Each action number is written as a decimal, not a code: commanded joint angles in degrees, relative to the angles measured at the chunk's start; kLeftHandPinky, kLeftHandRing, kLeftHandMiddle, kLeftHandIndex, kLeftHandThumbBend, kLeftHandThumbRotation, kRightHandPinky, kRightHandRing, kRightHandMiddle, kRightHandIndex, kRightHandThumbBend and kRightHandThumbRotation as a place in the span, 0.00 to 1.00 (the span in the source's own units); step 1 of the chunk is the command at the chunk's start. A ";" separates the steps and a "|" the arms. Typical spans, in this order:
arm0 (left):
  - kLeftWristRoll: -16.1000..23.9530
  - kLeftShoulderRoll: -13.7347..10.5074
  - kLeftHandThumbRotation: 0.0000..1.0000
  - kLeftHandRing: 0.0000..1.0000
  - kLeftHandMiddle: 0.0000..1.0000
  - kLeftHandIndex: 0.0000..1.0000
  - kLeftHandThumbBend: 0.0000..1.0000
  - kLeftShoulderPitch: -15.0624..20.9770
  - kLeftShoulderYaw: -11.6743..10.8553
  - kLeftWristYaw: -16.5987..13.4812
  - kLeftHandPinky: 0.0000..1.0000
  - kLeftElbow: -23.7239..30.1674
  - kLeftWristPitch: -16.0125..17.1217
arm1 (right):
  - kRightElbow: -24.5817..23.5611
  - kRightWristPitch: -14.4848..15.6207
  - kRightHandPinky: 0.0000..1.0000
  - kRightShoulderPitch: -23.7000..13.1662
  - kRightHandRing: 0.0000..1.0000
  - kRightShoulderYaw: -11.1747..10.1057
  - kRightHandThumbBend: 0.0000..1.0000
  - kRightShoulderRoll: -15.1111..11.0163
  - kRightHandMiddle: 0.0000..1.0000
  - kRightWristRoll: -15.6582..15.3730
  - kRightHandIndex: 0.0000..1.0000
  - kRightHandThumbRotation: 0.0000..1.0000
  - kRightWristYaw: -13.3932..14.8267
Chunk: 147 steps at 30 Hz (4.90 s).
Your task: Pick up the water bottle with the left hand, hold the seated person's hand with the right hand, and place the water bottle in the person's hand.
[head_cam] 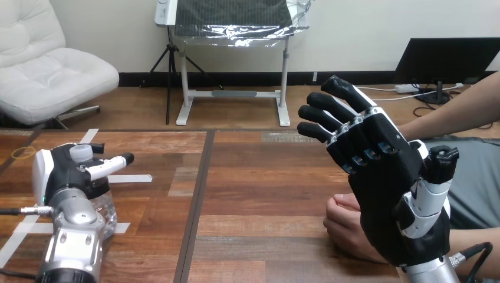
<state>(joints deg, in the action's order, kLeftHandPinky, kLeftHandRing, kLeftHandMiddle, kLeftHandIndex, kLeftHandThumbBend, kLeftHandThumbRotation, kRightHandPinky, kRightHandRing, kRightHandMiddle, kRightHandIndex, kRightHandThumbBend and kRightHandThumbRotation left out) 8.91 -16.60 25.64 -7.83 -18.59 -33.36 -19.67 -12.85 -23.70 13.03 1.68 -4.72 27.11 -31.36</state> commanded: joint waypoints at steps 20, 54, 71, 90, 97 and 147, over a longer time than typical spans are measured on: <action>0.62 0.41 0.00 0.38 0.42 0.44 0.76 -1.37 0.52 -0.79 0.31 5.35 12.46 | -1.46 -0.78 0.81 -2.85 0.83 -0.54 0.73 0.50 0.84 0.67 0.86 0.99 0.10; 2.25 2.48 0.00 0.38 0.42 0.42 0.84 -7.63 2.62 1.33 0.33 16.37 28.58 | 3.91 -1.96 0.81 -7.56 0.82 -3.97 0.74 -1.16 0.81 -6.39 0.86 0.96 4.04; 1.81 4.11 0.00 0.37 0.40 0.41 0.82 -11.01 4.42 4.95 0.31 23.42 33.61 | 16.18 -6.06 0.73 -18.19 0.78 -10.94 0.84 -10.17 0.79 -17.58 0.79 0.85 7.64; -0.86 6.75 0.00 0.35 0.39 0.40 0.83 -13.67 5.48 10.96 0.29 31.81 31.76 | 36.13 -14.77 0.74 -27.54 0.80 -14.03 0.84 -24.99 0.81 -28.45 0.80 0.84 10.18; -1.39 7.61 0.00 0.34 0.39 0.40 0.83 -14.01 5.37 12.46 0.28 33.29 31.46 | 40.20 -14.19 0.74 -29.05 0.81 -13.77 0.87 -29.27 0.82 -31.50 0.81 0.82 11.01; 0.94 6.93 0.00 0.39 0.44 0.45 0.80 -13.47 4.96 13.75 0.32 32.44 32.00 | 34.07 -9.35 0.73 -25.69 0.82 -13.63 0.79 -33.05 0.83 -32.30 0.82 0.73 13.20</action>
<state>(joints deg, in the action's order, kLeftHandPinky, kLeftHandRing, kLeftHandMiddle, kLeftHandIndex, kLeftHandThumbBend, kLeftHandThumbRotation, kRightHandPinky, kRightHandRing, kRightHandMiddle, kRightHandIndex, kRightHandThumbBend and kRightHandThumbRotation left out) 8.95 -8.47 10.66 -2.90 -4.87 -1.84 11.11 25.53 -33.42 -11.72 -11.76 -38.63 -6.58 -19.43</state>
